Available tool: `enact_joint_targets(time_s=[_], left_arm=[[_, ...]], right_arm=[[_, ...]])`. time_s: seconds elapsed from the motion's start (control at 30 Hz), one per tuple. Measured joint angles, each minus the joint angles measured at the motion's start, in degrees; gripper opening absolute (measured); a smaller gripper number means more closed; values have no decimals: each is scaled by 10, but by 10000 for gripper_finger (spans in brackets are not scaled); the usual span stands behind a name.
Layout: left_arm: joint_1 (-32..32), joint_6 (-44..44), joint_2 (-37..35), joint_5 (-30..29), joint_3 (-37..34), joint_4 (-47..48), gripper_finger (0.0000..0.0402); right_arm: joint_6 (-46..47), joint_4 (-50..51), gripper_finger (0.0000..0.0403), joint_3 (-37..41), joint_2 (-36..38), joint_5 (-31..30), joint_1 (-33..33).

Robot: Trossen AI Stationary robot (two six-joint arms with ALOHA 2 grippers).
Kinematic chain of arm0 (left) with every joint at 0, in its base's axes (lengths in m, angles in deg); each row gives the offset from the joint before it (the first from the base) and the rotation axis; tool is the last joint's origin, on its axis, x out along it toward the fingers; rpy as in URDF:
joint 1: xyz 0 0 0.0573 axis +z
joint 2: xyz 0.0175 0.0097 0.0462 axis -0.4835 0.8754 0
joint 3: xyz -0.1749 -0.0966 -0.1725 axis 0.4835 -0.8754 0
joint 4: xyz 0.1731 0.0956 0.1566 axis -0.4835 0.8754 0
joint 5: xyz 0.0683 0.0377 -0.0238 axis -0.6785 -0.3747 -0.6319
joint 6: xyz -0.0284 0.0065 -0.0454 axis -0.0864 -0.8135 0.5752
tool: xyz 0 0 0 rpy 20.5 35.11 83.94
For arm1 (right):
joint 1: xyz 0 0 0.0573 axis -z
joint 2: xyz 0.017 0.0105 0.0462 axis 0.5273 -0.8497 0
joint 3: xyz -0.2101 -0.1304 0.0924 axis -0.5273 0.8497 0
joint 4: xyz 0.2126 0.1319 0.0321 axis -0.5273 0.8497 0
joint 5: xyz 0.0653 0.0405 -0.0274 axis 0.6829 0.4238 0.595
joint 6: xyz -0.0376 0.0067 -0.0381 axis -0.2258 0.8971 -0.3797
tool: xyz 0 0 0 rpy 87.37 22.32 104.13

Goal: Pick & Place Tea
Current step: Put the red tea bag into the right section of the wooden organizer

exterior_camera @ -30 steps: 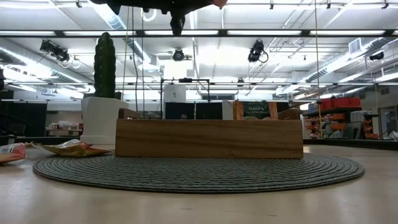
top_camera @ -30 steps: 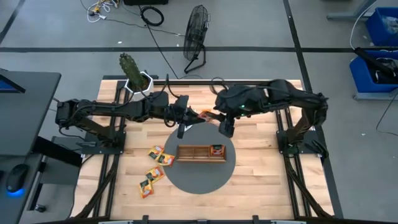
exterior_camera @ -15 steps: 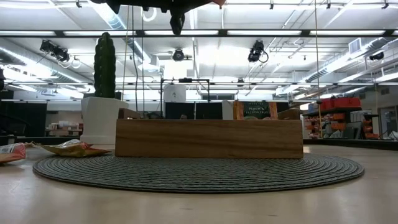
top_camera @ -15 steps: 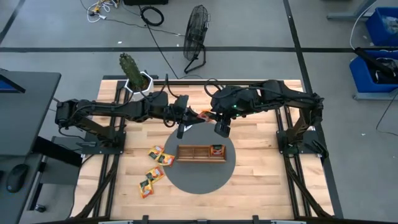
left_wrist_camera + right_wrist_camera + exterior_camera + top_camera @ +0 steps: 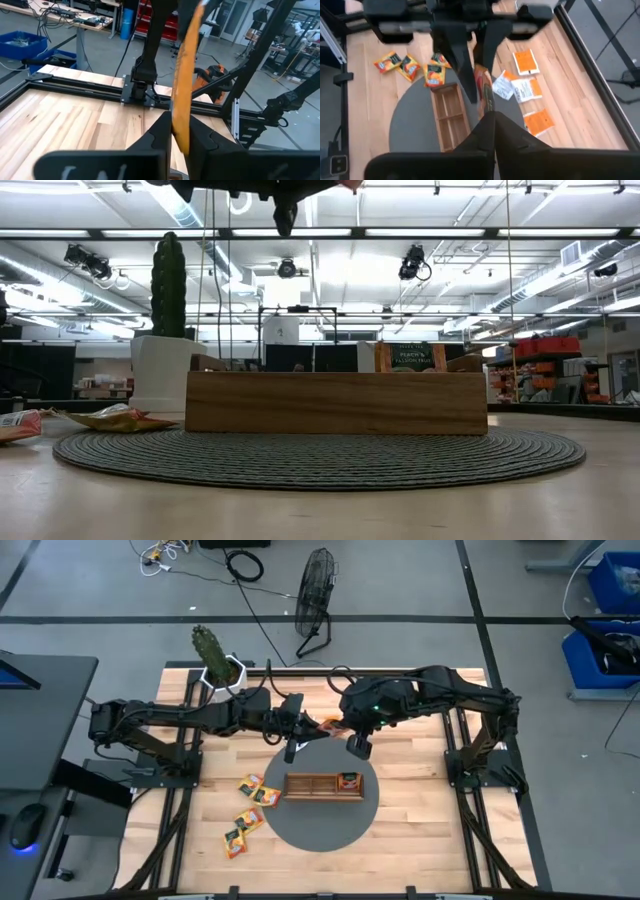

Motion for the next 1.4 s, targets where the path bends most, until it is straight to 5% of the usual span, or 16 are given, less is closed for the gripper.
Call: enact_joint_targets(time_s=[0.5,1.03,1.4], left_arm=[[69,-33,-92,0,-1,224,68],[90,-29,-240,-1,0,225,68],[90,-27,-286,-16,0,227,68]], right_arm=[[54,78,1,0,7,6,-16],[-61,106,0,1,-110,32,-60],[-92,6,0,177,-95,72,-85]])
